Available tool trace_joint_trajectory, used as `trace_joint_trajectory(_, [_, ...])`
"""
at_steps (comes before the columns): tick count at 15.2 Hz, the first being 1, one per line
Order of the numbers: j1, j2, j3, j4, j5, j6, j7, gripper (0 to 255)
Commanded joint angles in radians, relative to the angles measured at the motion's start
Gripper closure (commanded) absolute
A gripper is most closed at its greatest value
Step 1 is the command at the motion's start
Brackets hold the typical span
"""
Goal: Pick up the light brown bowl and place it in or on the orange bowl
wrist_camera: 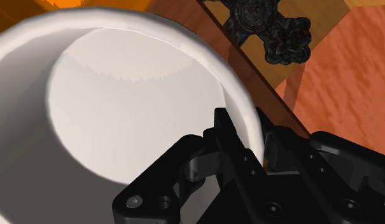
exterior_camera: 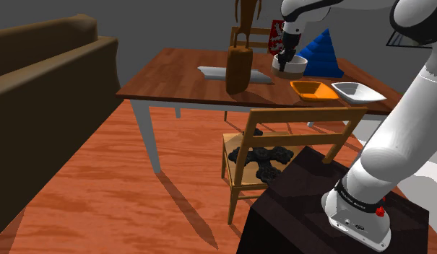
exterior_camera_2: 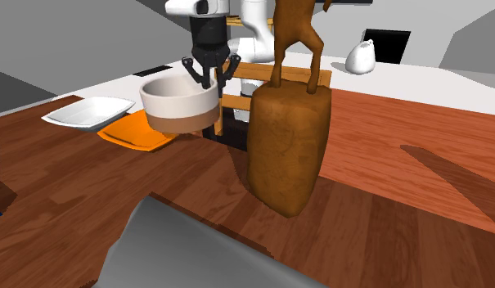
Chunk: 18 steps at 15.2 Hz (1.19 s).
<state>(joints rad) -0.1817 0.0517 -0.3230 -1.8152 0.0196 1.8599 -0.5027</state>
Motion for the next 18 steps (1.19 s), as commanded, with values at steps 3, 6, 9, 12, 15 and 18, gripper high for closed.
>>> trace_joint_trajectory(3, [-0.039, -0.067, -0.038, -0.076, -0.023, 0.013, -0.072, 255])
trace_joint_trajectory(6, [-0.070, -0.107, -0.069, -0.114, -0.040, 0.014, -0.128, 255])
trace_joint_trajectory(9, [-0.101, -0.140, -0.102, -0.141, -0.056, 0.012, -0.187, 255])
trace_joint_trajectory(12, [-0.135, -0.165, -0.142, -0.158, -0.071, 0.007, -0.255, 255])
trace_joint_trajectory(15, [-0.135, -0.159, -0.144, -0.193, -0.069, 0.047, -0.257, 255])
trace_joint_trajectory(18, [-0.136, -0.151, -0.146, -0.225, -0.066, 0.087, -0.259, 255])
